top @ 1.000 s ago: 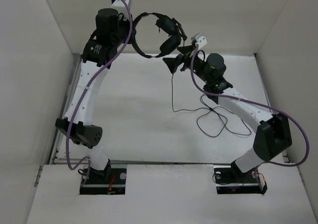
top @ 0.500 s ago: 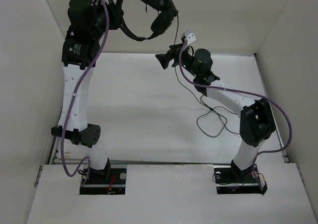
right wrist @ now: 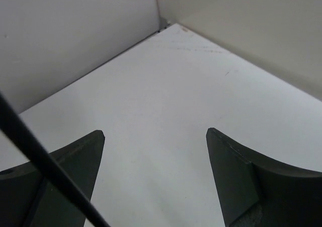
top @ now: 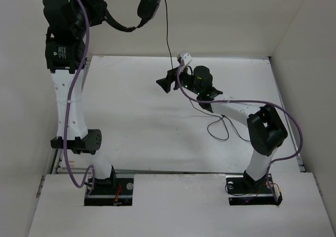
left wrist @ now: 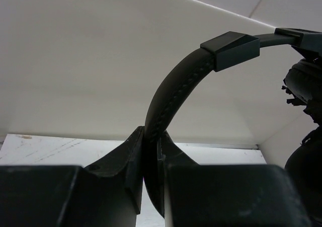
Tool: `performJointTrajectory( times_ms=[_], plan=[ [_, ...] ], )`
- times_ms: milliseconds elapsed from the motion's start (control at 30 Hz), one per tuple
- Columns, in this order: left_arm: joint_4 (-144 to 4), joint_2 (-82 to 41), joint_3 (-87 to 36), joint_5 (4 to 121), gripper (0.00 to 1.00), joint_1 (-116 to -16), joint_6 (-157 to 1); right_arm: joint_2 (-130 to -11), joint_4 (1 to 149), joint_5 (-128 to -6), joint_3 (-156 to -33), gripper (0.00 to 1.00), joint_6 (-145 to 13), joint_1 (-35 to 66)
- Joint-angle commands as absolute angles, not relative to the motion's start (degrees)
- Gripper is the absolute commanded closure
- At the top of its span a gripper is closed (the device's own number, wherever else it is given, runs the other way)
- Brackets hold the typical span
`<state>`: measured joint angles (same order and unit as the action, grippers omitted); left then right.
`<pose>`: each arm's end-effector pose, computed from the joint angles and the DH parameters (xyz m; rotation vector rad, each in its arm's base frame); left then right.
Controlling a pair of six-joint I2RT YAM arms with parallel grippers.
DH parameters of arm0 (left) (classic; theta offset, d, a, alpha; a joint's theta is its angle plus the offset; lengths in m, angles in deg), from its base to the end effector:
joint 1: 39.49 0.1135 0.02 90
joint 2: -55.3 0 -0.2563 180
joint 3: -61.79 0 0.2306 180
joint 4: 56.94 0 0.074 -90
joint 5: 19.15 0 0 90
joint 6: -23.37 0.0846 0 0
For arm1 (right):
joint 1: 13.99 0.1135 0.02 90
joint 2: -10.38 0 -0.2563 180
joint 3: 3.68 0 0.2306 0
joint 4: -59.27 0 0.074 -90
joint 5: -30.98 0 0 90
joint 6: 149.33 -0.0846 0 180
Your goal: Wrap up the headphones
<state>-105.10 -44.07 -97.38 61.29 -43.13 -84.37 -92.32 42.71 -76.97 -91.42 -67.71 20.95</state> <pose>0.3304 -0.0351 0.5974 -0.0288 1.3831 -0.4263 0.3569 0.2811 0.3083 -0.6145 1.4832 0.8341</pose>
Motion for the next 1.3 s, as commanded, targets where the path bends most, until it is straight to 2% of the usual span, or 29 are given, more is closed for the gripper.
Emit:
performJointTrajectory(
  times_ms=[0,400,467,500,600,633,867,1000,1133,1267],
  plan=[
    [-99.35,-41.99,-100.59,59.16,1.0,-41.12,-89.48,-90.88,39.89,-78.79,-89.69,0.13,-67.68,22.26],
    [-97.24,-42.08,-100.86,58.1,1.0,-34.09,-93.44,-88.5,40.77,-80.9,-84.68,0.31,-67.24,23.14],
    [-97.07,-42.25,-100.86,58.1,1.0,-33.29,-93.53,-87.89,41.21,-81.95,-83.89,0.41,-66.89,23.32],
    [-97.07,-42.34,-100.68,58.19,1.0,-32.94,-93.53,-87.71,41.56,-82.74,-83.62,0.52,-66.71,23.32],
    [-96.98,-42.34,-99.81,58.63,1.0,-32.24,-93.44,-86.75,45.06,-84.24,-83.44,0.93,-64.09,23.4],
    [-96.8,-42.34,-99.11,58.72,1.0,-32.24,-93.18,-86.39,47.08,-84.07,-83.88,0.98,-62.86,23.4],
    [-94.96,-42.26,-91.82,63.37,1.0,-34.16,-89.32,-82.27,62.98,-83.71,-87.22,1.0,-52.41,23.4],
    [-93.38,-42.87,-85.58,70.39,1.0,-37.41,-83.52,-78.4,76.25,-78.81,-91.43,1.0,-35.56,23.4],
    [-91.27,-43.92,-79.95,76.46,1.0,-41.02,-79.3,-76.38,90.93,-68.18,-98.37,1.0,-13.33,23.4],
    [-88.72,-45.15,-74.77,79.72,1.0,-44.97,-75.34,-74.0,94.74,-58.51,-102.24,1.0,5.41,21.92]
  ],
)
